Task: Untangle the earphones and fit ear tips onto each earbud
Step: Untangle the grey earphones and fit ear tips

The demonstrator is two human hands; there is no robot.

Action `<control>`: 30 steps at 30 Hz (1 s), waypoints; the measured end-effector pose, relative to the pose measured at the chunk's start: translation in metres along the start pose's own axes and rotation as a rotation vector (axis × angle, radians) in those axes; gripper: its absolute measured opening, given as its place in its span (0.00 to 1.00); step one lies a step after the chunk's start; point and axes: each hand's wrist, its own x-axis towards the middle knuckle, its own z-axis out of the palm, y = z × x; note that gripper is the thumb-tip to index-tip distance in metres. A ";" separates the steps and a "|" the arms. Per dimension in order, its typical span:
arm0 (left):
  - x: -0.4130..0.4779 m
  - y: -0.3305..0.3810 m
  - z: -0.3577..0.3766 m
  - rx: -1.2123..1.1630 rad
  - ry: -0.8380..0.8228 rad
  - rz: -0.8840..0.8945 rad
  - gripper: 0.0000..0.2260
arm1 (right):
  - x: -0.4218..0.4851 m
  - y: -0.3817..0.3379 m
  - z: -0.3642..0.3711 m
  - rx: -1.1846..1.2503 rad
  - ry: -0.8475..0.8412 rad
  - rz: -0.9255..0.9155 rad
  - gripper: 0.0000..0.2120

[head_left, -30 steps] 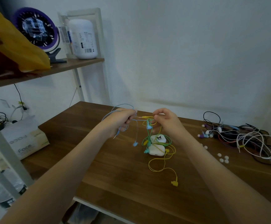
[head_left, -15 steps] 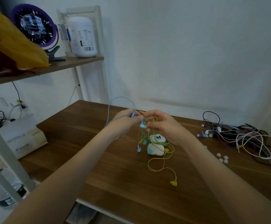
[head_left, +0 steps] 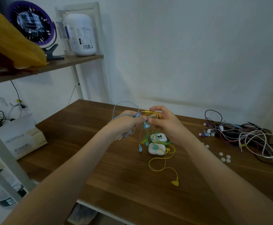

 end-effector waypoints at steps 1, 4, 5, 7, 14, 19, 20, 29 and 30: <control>0.000 0.001 0.001 -0.031 -0.003 -0.007 0.13 | -0.001 0.000 0.000 -0.010 -0.014 0.000 0.19; 0.000 0.002 0.005 -0.133 -0.001 -0.044 0.16 | -0.004 -0.001 -0.001 -0.172 -0.112 0.024 0.28; 0.000 0.002 0.006 -0.153 -0.004 -0.060 0.16 | -0.005 -0.001 -0.001 -0.245 -0.133 0.030 0.31; 0.000 0.002 0.009 -0.142 -0.013 -0.086 0.15 | -0.006 -0.002 -0.001 -0.355 -0.131 0.020 0.33; -0.001 0.002 0.010 -0.136 -0.022 -0.063 0.13 | -0.006 0.001 -0.011 -0.261 -0.033 -0.026 0.20; 0.001 0.002 0.017 -0.196 -0.016 -0.047 0.16 | -0.006 0.003 -0.017 -0.107 -0.076 -0.048 0.06; 0.001 0.003 0.019 -0.213 -0.022 -0.052 0.14 | -0.007 0.004 -0.019 -0.056 -0.089 -0.042 0.06; 0.005 0.005 0.029 -0.369 -0.007 -0.065 0.14 | -0.010 0.004 -0.030 0.124 -0.148 -0.026 0.09; 0.006 0.005 0.029 -0.362 0.007 -0.061 0.12 | -0.009 0.006 -0.031 0.131 -0.133 -0.011 0.10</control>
